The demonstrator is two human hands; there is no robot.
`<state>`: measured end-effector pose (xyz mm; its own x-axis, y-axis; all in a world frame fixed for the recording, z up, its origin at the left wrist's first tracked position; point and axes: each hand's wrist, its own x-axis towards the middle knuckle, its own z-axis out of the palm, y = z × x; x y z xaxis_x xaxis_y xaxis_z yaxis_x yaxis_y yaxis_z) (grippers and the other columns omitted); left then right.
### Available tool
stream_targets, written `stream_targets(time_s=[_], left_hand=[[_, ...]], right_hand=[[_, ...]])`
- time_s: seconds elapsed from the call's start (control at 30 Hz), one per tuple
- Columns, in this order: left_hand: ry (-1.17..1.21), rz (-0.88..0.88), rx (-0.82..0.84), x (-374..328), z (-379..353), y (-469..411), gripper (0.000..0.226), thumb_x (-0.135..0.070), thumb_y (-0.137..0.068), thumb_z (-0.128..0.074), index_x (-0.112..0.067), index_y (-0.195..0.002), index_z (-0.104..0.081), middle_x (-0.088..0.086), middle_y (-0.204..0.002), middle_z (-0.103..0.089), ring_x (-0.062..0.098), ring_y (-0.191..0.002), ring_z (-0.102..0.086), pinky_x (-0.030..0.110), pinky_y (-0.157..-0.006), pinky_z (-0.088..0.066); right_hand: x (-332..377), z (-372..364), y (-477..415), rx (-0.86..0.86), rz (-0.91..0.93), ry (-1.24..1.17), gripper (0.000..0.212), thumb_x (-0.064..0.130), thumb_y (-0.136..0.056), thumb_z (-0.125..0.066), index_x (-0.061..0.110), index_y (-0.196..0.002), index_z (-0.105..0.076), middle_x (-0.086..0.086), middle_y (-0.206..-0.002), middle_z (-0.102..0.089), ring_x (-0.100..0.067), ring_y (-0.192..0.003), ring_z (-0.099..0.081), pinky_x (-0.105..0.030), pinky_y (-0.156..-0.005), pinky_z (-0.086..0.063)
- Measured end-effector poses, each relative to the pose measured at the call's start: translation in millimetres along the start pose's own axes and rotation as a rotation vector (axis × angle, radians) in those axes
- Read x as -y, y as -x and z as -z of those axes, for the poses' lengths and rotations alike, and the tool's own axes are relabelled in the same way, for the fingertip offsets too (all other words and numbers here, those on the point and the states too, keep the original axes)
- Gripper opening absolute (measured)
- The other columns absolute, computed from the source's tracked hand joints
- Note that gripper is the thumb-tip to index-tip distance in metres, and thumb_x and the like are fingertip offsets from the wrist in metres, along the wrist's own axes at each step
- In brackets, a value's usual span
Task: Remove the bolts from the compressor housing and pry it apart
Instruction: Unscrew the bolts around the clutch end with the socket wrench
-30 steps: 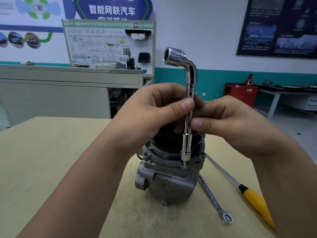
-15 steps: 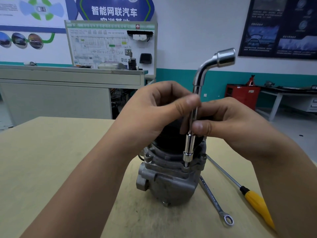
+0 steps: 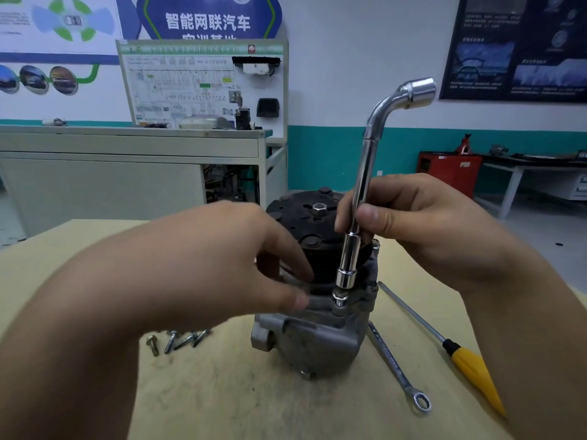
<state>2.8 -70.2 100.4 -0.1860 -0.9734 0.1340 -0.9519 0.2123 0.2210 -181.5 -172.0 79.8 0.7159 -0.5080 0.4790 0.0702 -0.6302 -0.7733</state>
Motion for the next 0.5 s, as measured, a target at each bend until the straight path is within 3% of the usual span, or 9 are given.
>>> stream_targets(time_s=[0.17, 0.3, 0.37, 0.43, 0.5], left_hand=[[0.038, -0.008, 0.033, -5.4, -15.1, -13.4, 0.033, -0.051, -0.076, -0.068, -0.049, -0.108, -0.064, -0.046, -0.054, -0.047, -0.021, -0.066, -0.051, 0.003, -0.051, -0.038], [0.048, -0.026, -0.022, -9.9, -19.3, -17.9, 0.021, -0.044, -0.079, -0.070, -0.044, -0.100, -0.071, -0.042, -0.049, -0.048, -0.021, -0.070, -0.052, 0.003, -0.059, -0.041], [0.010, -0.041, -0.072, -12.2, -20.8, -19.8, 0.018, -0.045, -0.078, -0.070, -0.043, -0.096, -0.072, -0.036, -0.048, -0.050, -0.015, -0.070, -0.054, 0.010, -0.055, -0.043], [-0.044, -0.049, -0.132, -14.9, -22.8, -21.6, 0.016, -0.044, -0.080, -0.069, -0.042, -0.095, -0.073, -0.024, -0.047, -0.050, -0.009, -0.064, -0.055, 0.010, -0.055, -0.041], [-0.077, -0.055, -0.181, -16.4, -23.3, -21.1, 0.014, -0.041, -0.082, -0.067, -0.042, -0.095, -0.072, -0.025, -0.054, -0.048, -0.009, -0.065, -0.053, 0.008, -0.056, -0.040]], right_hand=[[-0.3, -0.1, -0.8, -0.006, -0.003, 0.008, 0.018, 0.021, -0.081, -0.052, 0.022, -0.074, -0.069, 0.010, -0.073, -0.066, -0.004, -0.074, -0.059, -0.014, -0.068, -0.045], [-0.3, 0.3, -1.5, -0.004, 0.002, 0.023, 0.018, 0.023, -0.082, -0.051, 0.018, -0.074, -0.066, 0.011, -0.069, -0.063, -0.003, -0.071, -0.055, -0.013, -0.066, -0.044], [-0.3, 0.7, -1.7, 0.001, 0.002, 0.021, 0.019, 0.024, -0.083, -0.050, 0.016, -0.074, -0.065, 0.011, -0.068, -0.062, -0.004, -0.070, -0.055, -0.013, -0.066, -0.044], [-0.3, 1.3, -1.6, 0.002, 0.002, 0.014, 0.019, 0.025, -0.082, -0.050, 0.015, -0.074, -0.065, 0.010, -0.068, -0.062, -0.004, -0.069, -0.055, -0.014, -0.066, -0.044], [-0.8, 1.2, -1.9, 0.004, 0.001, 0.016, 0.020, 0.025, -0.083, -0.050, 0.014, -0.075, -0.065, 0.010, -0.068, -0.062, -0.004, -0.069, -0.056, -0.014, -0.066, -0.045]])
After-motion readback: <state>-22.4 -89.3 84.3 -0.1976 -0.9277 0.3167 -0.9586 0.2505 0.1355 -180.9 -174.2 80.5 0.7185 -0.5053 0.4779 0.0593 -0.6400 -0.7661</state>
